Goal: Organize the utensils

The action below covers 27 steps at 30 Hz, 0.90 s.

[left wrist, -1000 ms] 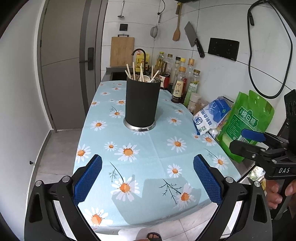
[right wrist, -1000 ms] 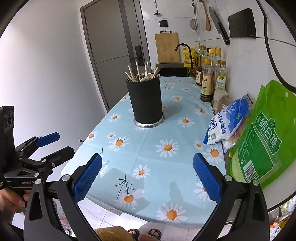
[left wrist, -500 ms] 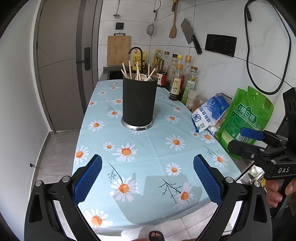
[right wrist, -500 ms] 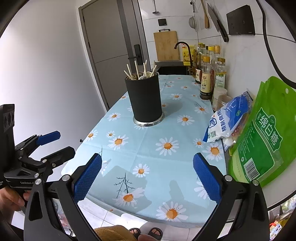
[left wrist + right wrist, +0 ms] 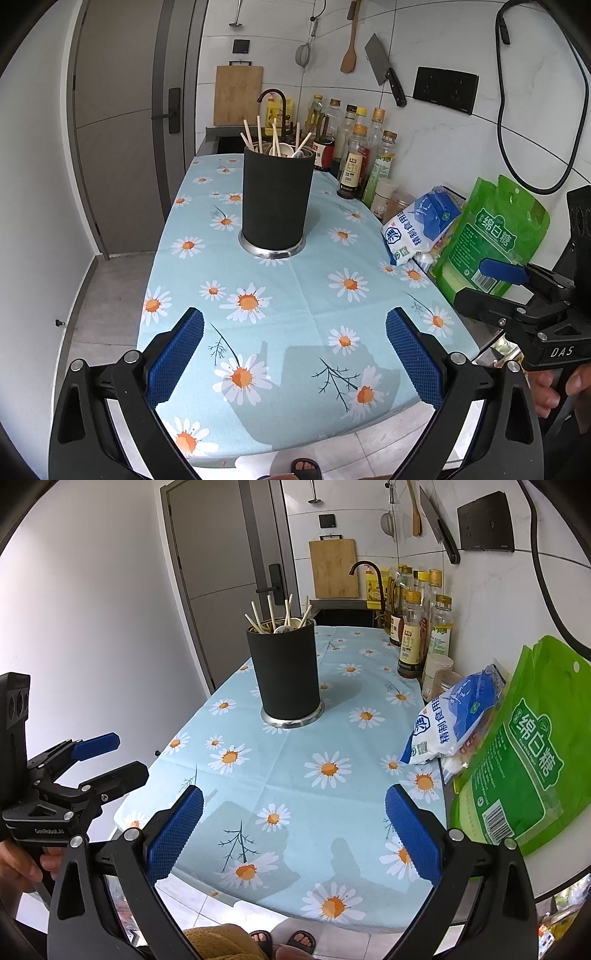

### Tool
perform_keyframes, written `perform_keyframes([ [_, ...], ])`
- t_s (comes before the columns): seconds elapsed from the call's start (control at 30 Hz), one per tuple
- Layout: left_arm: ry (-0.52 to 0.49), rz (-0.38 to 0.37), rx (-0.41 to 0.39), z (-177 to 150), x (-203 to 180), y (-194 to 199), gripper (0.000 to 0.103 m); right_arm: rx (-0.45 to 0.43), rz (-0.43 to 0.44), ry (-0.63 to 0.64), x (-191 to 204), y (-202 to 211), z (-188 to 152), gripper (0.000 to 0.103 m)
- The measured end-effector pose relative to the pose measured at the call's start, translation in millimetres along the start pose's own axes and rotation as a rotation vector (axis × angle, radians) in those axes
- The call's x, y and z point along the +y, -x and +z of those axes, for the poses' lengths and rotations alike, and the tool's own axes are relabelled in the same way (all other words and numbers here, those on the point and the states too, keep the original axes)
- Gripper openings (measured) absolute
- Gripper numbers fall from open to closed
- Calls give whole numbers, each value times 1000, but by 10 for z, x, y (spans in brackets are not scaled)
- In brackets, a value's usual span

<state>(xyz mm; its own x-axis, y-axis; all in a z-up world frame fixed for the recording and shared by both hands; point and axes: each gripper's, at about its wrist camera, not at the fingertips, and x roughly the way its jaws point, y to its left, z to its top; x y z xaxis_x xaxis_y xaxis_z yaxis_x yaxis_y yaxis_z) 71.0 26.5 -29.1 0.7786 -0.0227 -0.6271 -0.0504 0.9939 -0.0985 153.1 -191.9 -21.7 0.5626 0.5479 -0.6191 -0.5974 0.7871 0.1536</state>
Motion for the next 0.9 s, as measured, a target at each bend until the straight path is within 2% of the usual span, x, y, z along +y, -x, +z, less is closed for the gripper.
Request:
perform_keyframes([
  [0.9,3,-21,13,63,59,-98,96,3,-19,-19,-14,-76,41,98],
])
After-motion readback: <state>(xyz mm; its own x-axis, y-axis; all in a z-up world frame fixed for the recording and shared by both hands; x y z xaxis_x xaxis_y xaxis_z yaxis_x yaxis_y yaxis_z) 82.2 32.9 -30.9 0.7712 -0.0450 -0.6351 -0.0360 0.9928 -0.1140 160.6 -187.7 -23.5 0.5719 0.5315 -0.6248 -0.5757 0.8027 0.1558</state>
